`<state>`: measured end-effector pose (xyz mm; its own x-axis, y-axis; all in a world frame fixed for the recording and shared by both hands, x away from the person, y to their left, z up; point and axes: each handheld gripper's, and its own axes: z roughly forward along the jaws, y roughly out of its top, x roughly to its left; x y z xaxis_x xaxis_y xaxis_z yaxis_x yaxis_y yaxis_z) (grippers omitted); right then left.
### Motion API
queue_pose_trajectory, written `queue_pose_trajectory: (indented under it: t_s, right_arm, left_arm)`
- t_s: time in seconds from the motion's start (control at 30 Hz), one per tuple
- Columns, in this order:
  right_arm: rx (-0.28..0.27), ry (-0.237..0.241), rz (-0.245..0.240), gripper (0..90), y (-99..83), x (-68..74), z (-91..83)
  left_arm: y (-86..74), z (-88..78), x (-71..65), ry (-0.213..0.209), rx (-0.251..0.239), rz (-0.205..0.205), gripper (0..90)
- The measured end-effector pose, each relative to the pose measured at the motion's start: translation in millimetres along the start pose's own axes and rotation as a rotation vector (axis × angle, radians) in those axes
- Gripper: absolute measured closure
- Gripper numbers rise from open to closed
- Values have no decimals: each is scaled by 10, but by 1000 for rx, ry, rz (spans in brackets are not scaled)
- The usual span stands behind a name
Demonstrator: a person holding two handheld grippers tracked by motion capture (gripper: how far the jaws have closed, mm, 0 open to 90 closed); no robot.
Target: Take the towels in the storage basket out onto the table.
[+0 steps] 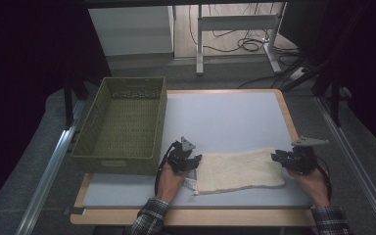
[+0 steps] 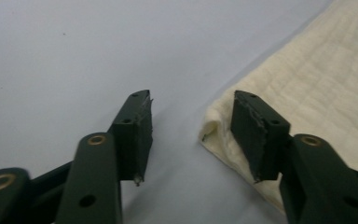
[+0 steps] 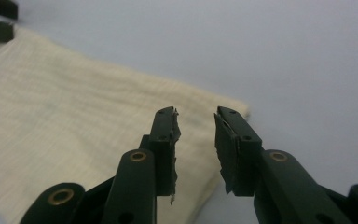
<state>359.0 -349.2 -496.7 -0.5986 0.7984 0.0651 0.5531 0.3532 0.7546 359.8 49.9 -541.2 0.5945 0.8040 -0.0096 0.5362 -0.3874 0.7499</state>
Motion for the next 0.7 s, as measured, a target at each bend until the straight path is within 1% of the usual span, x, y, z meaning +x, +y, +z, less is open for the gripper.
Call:
queue_pose_trajectory:
  t_s: [0.03, 0.07, 0.1, 0.17, 0.27, 0.33, 0.4, 0.43, 0.53, 0.63, 0.7]
  right_arm:
    - [4, 2, -4, 678, -22, 31, 4]
    - [8, 9, -4, 673, -44, 57, 7]
    - [10, 20, -5, 667, -65, 83, 10]
    - [17, 29, -8, 651, -101, 138, 11]
    - [24, 56, -7, 612, -132, 224, 12]
    - [28, 69, -14, 586, -137, 293, 9]
    - [29, 93, -18, 566, -130, 381, 6]
    - [27, 100, -26, 559, -126, 411, 8]
    - [21, 131, -47, 543, -99, 557, 33]
    - [19, 151, -73, 528, -69, 692, 75]
    - [21, 178, -93, 524, -44, 804, 114]
  left_arm:
    - [1, 6, 22, -7, 5, -21, 431]
    - [1, 20, 46, -21, 1, -59, 407]
    - [-2, 19, 65, -32, 3, -70, 395]
    - [0, 24, 40, -16, 1, -56, 395]
    - [-3, 27, 46, -20, -1, -63, 392]
    - [-5, 26, 49, -22, -1, -65, 392]
    - [-6, 27, 55, -25, -1, -68, 392]
    - [-6, 27, 56, -27, -1, -69, 392]
    - [-7, 26, 61, -30, 2, -68, 392]
    - [-8, 27, 63, -31, 1, -71, 391]
    - [-8, 27, 64, -32, 1, -71, 391]
